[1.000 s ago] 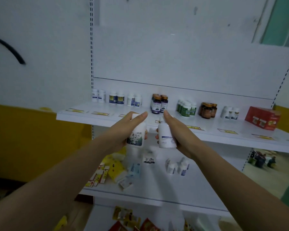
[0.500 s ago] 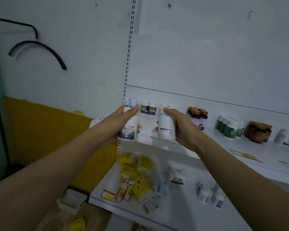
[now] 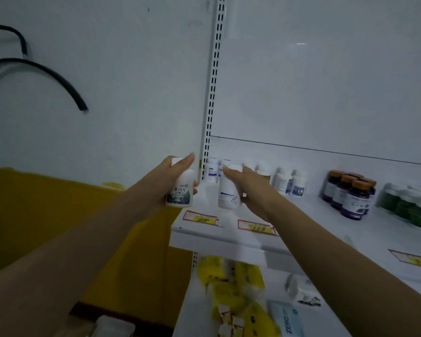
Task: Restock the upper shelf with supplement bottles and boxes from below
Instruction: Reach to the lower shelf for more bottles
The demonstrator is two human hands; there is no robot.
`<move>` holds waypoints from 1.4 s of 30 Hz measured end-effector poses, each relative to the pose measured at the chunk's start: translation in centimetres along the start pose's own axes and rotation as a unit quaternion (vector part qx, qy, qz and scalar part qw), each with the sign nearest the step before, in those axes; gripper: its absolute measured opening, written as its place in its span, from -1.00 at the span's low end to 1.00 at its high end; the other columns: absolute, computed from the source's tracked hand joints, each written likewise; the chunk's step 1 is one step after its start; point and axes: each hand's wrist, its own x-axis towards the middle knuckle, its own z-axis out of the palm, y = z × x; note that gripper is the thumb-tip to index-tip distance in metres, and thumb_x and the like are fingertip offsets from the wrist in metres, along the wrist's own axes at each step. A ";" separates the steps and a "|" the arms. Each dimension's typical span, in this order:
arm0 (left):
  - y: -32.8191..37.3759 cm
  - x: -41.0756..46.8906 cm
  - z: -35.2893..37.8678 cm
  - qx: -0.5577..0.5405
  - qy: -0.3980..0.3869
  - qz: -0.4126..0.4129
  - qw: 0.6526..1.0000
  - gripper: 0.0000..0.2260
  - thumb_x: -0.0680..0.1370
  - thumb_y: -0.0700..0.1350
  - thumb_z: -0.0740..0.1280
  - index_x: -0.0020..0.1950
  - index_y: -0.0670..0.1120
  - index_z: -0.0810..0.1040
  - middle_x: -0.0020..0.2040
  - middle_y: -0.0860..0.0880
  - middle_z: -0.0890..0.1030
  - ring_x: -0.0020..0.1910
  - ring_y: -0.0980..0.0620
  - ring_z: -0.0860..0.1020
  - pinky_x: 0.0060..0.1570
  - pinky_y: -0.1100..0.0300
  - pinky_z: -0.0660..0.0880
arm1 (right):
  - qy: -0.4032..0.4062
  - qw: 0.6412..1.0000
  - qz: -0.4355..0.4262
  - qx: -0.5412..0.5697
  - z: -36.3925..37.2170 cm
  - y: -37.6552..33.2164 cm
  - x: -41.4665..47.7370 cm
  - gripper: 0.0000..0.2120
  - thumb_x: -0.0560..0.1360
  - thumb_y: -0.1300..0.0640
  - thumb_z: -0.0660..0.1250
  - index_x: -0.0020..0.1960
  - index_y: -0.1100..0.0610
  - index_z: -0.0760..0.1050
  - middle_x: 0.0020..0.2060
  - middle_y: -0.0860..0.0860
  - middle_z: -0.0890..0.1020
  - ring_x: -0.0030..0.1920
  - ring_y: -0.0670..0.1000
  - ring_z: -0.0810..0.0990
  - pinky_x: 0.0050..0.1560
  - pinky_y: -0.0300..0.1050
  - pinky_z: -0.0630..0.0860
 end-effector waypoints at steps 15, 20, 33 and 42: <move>-6.7 16.0 -4.7 -0.019 -0.006 -0.026 0.999 -0.72 0.52 0.12 0.28 0.05 -0.06 0.39 -0.18 -0.12 0.62 -0.25 -0.05 0.61 -0.19 0.09 0.60 | 0.084 0.952 -0.027 -0.292 1.0 4.6 16.8 -0.77 0.40 0.04 0.48 -0.11 0.06 0.44 -0.21 -0.04 0.53 -0.15 -0.01 0.54 -0.21 -0.20 0.54; -8.0 18.9 -5.6 -0.030 -0.026 -0.039 0.998 -0.73 0.51 0.13 0.29 0.03 -0.03 0.41 -0.19 -0.12 0.62 -0.25 -0.05 0.63 -0.20 0.07 0.60 | 0.126 0.920 -0.042 -0.369 1.7 4.8 19.1 -0.48 0.37 0.01 0.48 0.21 0.20 0.39 0.04 0.10 0.56 -0.03 0.03 0.51 -0.11 -0.15 0.47; -9.6 20.5 -7.3 -0.018 -0.103 -0.046 0.993 -0.74 0.52 0.15 0.26 0.04 -0.01 0.41 -0.09 -0.17 0.61 -0.19 -0.06 0.62 -0.22 0.10 0.59 | 0.156 0.878 -0.012 -0.452 2.6 5.1 20.6 -0.41 0.35 0.01 0.49 0.26 0.16 0.35 0.14 0.12 0.48 0.07 0.07 0.52 -0.02 -0.14 0.50; -9.4 20.4 -8.0 -0.035 -0.127 -0.061 0.989 -0.72 0.48 0.11 0.35 0.04 -0.03 0.42 -0.15 -0.12 0.60 -0.22 -0.05 0.60 -0.13 0.04 0.57 | 0.154 0.867 0.025 -0.473 3.3 5.1 19.7 -0.37 0.36 -0.04 0.49 0.29 0.22 0.34 0.14 0.11 0.54 0.04 0.04 0.50 -0.02 -0.15 0.47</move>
